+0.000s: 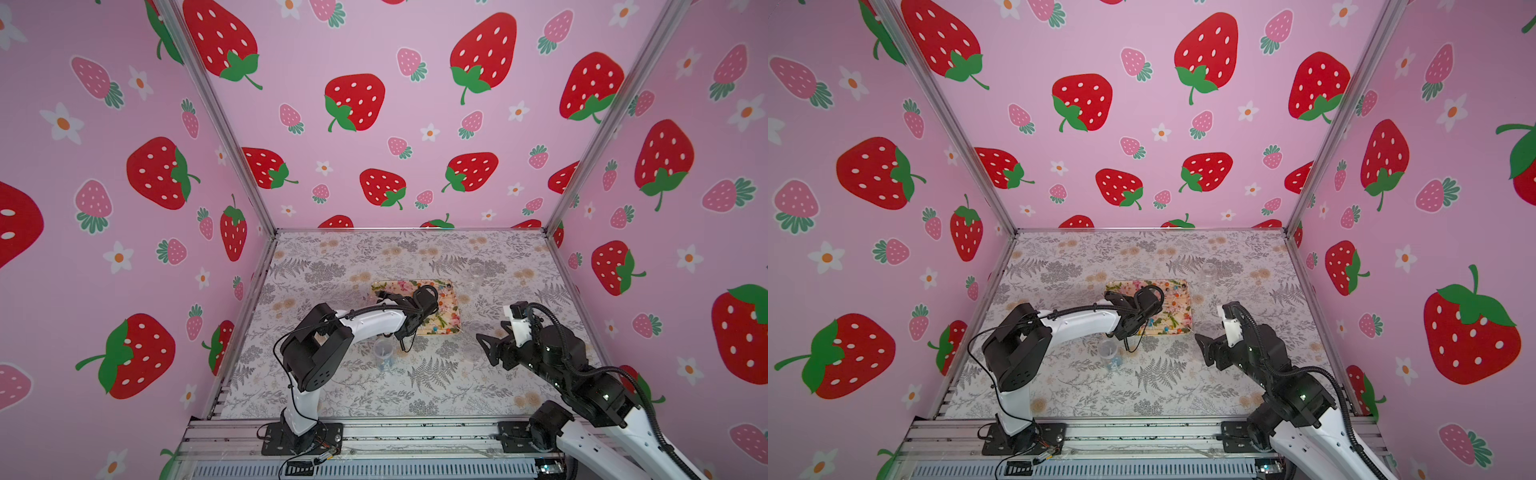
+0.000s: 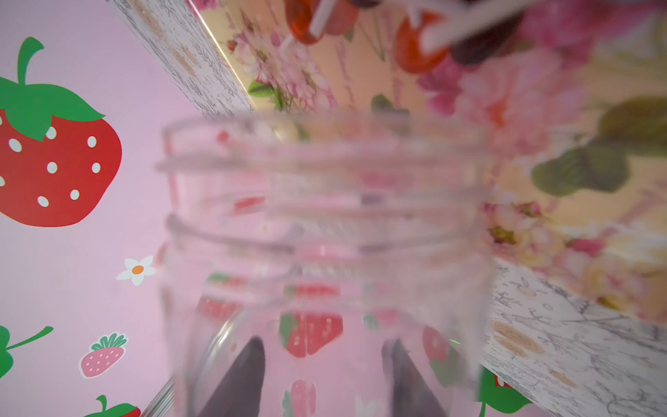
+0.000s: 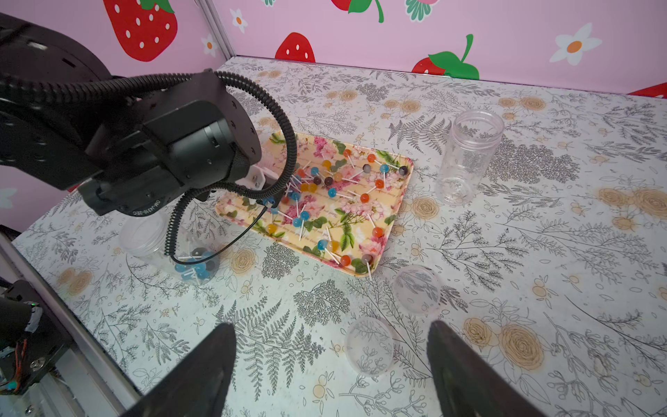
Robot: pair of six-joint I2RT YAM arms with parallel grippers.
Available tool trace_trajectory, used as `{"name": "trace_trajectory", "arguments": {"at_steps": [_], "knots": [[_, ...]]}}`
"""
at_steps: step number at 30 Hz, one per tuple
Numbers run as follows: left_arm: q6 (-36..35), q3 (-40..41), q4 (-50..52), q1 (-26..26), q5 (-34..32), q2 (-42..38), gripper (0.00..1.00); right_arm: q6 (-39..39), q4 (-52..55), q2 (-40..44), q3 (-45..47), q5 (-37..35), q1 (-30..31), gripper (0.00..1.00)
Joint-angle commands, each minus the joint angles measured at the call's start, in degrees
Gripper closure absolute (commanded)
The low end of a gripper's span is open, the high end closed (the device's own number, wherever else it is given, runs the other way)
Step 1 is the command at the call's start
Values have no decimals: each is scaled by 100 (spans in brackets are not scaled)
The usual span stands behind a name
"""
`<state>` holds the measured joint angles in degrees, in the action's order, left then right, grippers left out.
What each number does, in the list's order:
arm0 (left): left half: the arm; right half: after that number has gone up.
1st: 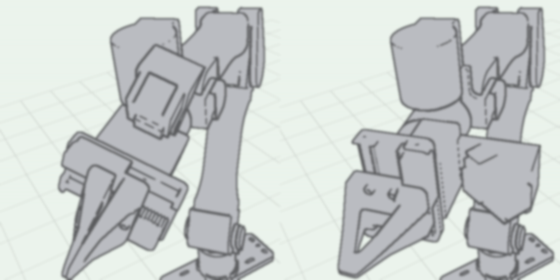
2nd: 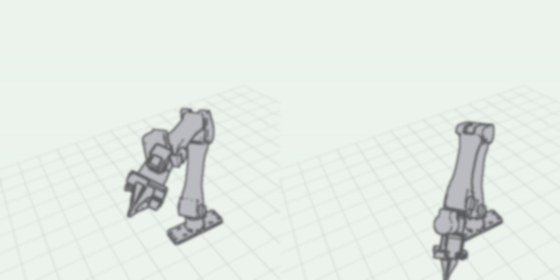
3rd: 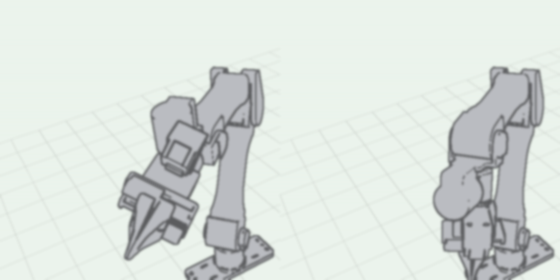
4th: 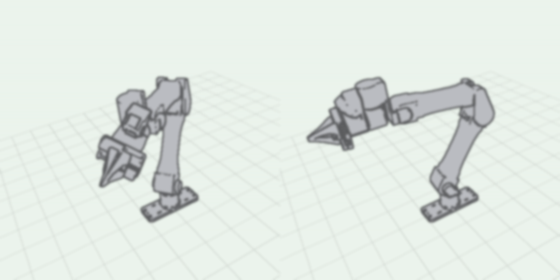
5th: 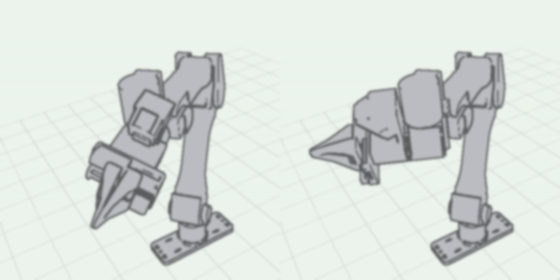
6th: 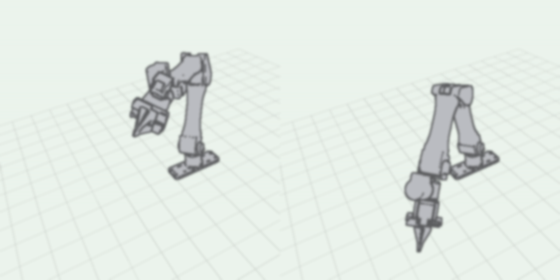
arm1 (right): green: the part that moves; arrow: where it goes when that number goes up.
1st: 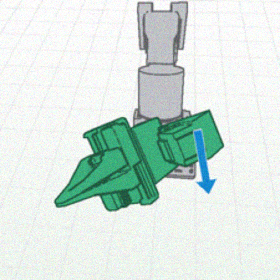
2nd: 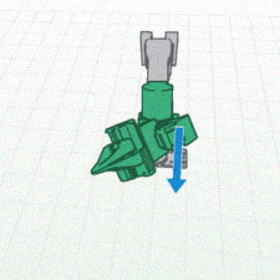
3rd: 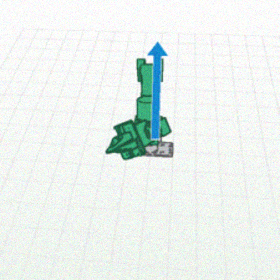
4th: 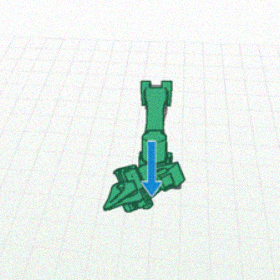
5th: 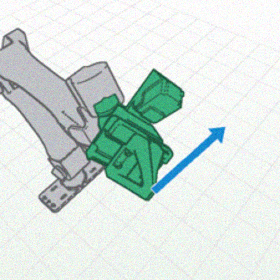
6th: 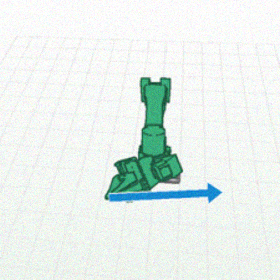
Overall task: Pour the candies out of the jar
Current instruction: 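Pour the candies out of the jar onto the tray.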
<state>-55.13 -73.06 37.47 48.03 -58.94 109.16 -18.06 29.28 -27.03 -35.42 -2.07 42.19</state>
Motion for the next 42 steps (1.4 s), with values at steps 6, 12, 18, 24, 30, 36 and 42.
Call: {"name": "trace_trajectory", "arguments": {"at_steps": [6,12,18,24,30,36,42], "knots": [[-466,255,-187,-32,-162,-45,53,-39,-170,21,-126,59,-36,15],[-743,450,-526,-31,-383,193,53,-13,-194,65,-87,268,-36,15],[-705,459,-583,54,-303,566,53,-30,-177,92,-74,496,-42,15],[-410,139,-271,70,-239,635,53,-88,-144,237,-64,424,-45,15],[-24,-270,250,60,-337,183,53,-75,-46,246,-153,339,-40,15],[-166,-223,453,81,-441,-325,53,-30,12,78,-267,303,-44,15],[-126,-12,436,57,-274,-332,53,-91,-19,-22,-319,307,-48,15]]}}
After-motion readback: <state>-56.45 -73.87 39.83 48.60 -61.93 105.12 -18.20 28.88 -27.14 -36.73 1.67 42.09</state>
